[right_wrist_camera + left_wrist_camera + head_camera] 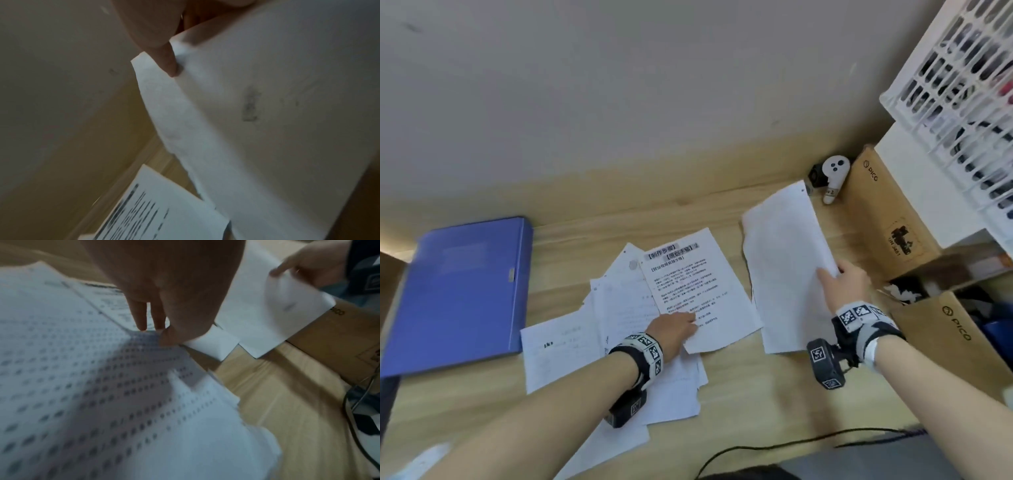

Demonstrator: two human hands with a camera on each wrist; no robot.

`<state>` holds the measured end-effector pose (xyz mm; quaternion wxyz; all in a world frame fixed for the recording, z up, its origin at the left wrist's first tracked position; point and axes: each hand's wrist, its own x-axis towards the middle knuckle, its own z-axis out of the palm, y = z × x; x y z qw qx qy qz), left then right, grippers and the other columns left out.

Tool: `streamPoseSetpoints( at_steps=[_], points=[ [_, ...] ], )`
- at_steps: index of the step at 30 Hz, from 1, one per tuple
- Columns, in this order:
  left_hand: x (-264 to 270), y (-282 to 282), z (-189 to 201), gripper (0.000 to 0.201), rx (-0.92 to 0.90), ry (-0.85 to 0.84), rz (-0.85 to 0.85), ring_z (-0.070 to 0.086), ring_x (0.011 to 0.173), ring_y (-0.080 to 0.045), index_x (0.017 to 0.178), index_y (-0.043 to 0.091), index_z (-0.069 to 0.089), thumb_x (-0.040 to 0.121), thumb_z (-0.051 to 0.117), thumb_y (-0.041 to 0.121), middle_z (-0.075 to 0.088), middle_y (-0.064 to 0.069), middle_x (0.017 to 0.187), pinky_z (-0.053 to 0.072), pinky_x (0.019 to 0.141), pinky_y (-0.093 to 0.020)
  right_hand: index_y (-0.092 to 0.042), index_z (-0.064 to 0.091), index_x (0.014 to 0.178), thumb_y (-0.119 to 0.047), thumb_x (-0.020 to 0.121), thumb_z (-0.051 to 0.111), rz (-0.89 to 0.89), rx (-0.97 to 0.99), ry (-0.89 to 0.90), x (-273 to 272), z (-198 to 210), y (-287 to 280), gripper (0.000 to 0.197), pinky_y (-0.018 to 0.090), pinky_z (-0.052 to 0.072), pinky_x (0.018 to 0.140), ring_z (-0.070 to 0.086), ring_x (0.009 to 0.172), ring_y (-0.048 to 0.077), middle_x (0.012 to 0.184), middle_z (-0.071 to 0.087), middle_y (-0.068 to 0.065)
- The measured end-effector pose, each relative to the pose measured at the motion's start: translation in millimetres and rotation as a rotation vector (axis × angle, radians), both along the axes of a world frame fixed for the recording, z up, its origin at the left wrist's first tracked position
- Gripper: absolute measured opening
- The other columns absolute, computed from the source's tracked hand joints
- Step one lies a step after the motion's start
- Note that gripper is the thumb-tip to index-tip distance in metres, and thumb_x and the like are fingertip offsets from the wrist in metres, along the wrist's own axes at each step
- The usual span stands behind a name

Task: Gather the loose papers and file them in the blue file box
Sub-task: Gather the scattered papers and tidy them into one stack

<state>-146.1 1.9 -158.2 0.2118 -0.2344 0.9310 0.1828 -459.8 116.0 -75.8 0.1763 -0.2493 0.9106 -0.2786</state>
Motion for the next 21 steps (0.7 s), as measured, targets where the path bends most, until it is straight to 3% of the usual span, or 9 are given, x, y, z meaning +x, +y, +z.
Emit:
streamPoseSetpoints(
  at_steps=[2, 4, 6, 9, 12, 16, 18, 21],
  points=[
    [8, 11, -8, 0.059, 0.066, -0.143, -0.022, 0.011, 0.151, -0.026, 0.153, 0.012, 0.024, 0.098, 0.046, 0.011, 0.006, -0.006, 0.165, 0.027, 0.117, -0.044, -0.013, 0.063, 0.089, -0.026, 0.084, 0.064, 0.071, -0.089, 0.029, 17, 21, -6, 0.014, 0.035, 0.043, 0.061, 0.057, 0.070, 0.030, 0.077, 0.064, 0.007],
    [14, 11, -11, 0.071, 0.079, -0.164, -0.031, -0.002, 0.153, -0.024, 0.156, 0.014, 0.011, 0.095, 0.047, 0.006, -0.009, -0.006, 0.165, 0.016, 0.120, -0.049, -0.020, 0.055, 0.075, -0.027, 0.080, 0.065, 0.173, -0.119, -0.017, 40, 30, -12, 0.014, 0.034, 0.043, 0.056, 0.054, 0.061, 0.024, 0.067, 0.059, 0.000],
    [20, 9, -10, 0.066, 0.136, -0.019, 0.052, 0.007, 0.152, -0.026, 0.152, 0.014, 0.026, 0.091, 0.045, 0.000, 0.005, -0.006, 0.165, 0.019, 0.120, -0.047, -0.020, 0.051, 0.070, -0.026, 0.079, 0.066, 0.310, -0.092, -0.119, 69, 25, -19, 0.018, 0.032, 0.041, 0.053, 0.052, 0.056, 0.019, 0.062, 0.056, -0.004],
    [34, 11, -1, 0.055, 0.259, 0.303, 0.435, 0.036, 0.142, -0.025, 0.136, 0.011, 0.053, 0.087, 0.041, -0.009, 0.039, -0.006, 0.153, 0.029, 0.116, -0.034, -0.019, 0.053, 0.072, -0.026, 0.077, 0.063, 0.517, -0.024, -0.209, 110, 2, -33, 0.013, 0.036, 0.050, 0.060, 0.061, 0.066, 0.021, 0.071, 0.063, -0.001],
    [56, 15, 0, 0.047, 0.317, 0.355, 0.661, 0.047, 0.132, -0.020, 0.127, 0.014, 0.058, 0.089, 0.039, -0.006, 0.050, 0.000, 0.141, 0.036, 0.109, -0.028, -0.019, 0.054, 0.074, -0.026, 0.076, 0.060, 0.585, 0.053, -0.270, 144, -31, -47, 0.009, 0.036, 0.052, 0.065, 0.062, 0.073, 0.020, 0.075, 0.065, -0.001],
    [89, 26, -4, 0.045, 0.317, 0.322, 0.766, 0.044, 0.132, -0.016, 0.130, 0.015, 0.054, 0.091, 0.040, -0.003, 0.048, 0.003, 0.141, 0.031, 0.103, -0.019, -0.012, 0.060, 0.084, -0.023, 0.081, 0.056, 0.613, 0.189, -0.391, 176, -76, -59, 0.012, 0.031, 0.047, 0.065, 0.058, 0.071, 0.019, 0.079, 0.064, 0.000],
    [105, 33, -10, 0.046, 0.309, 0.315, 0.820, 0.035, 0.141, -0.016, 0.133, 0.015, 0.053, 0.092, 0.041, -0.003, 0.044, 0.003, 0.146, 0.024, 0.108, -0.017, -0.005, 0.063, 0.085, -0.020, 0.083, 0.055, 0.672, 0.260, -0.442, 186, -91, -62, 0.018, 0.029, 0.046, 0.064, 0.056, 0.070, 0.018, 0.078, 0.060, 0.001],
    [126, 43, -21, 0.048, 0.283, 0.268, 0.846, 0.015, 0.151, -0.017, 0.141, 0.013, 0.049, 0.095, 0.042, 0.000, 0.031, 0.001, 0.157, 0.009, 0.117, -0.021, -0.007, 0.061, 0.070, -0.030, 0.085, 0.054, 0.782, 0.303, -0.415, 190, -97, -65, 0.028, 0.026, 0.041, 0.056, 0.052, 0.060, 0.017, 0.071, 0.056, 0.000]
  ],
)
